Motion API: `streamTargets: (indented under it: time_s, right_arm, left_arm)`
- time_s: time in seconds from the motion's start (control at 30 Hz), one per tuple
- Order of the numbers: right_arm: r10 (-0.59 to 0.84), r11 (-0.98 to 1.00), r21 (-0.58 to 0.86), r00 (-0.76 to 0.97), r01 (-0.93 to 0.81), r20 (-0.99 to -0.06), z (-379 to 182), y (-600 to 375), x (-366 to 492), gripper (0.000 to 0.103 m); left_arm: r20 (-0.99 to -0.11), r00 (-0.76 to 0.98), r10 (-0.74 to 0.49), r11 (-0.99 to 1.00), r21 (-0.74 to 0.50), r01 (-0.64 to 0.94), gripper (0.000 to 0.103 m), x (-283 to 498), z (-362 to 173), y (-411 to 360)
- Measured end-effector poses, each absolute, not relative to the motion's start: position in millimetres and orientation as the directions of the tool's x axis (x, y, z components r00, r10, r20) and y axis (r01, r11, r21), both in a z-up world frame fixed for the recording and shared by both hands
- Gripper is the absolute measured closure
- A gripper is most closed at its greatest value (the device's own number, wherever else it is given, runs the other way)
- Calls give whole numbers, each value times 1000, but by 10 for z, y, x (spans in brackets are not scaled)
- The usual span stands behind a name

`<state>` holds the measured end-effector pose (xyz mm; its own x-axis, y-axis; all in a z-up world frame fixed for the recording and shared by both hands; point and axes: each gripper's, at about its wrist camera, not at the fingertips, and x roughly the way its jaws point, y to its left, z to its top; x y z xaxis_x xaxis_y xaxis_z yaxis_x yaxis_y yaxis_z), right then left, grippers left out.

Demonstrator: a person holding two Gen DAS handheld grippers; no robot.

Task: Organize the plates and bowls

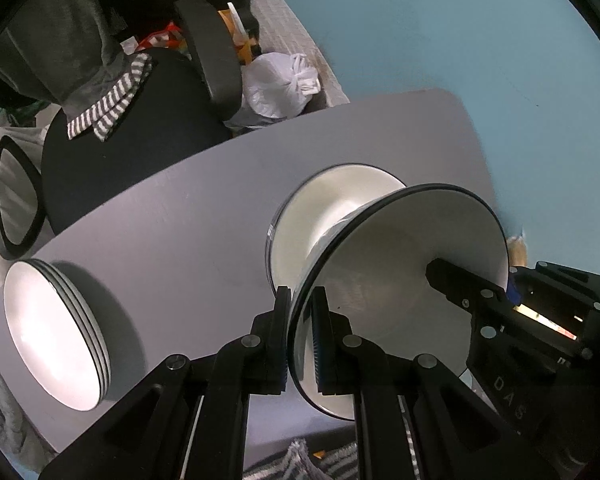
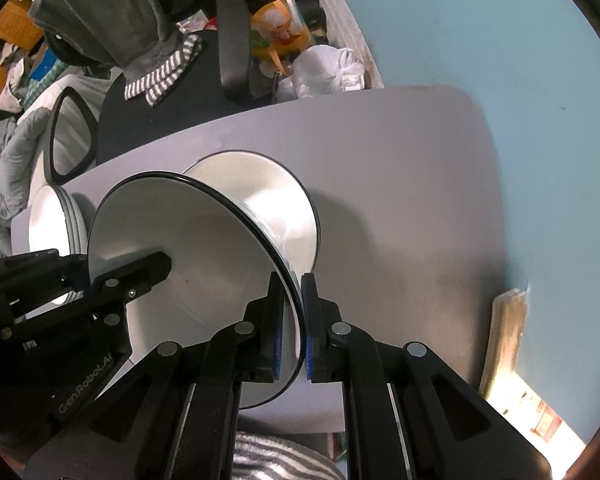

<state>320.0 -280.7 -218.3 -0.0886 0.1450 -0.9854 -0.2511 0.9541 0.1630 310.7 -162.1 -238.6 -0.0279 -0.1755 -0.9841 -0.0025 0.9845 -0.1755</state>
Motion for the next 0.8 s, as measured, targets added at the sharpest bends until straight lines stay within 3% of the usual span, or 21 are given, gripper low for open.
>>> streamTargets:
  time_s: [0.8]
  right_arm:
    - [176,950,206,-142,-235,-974,-2449,-2789,3411,95]
  left_arm:
    - [-996,-34,-86,996,-85,-30,93,3335,-2586,-1614]
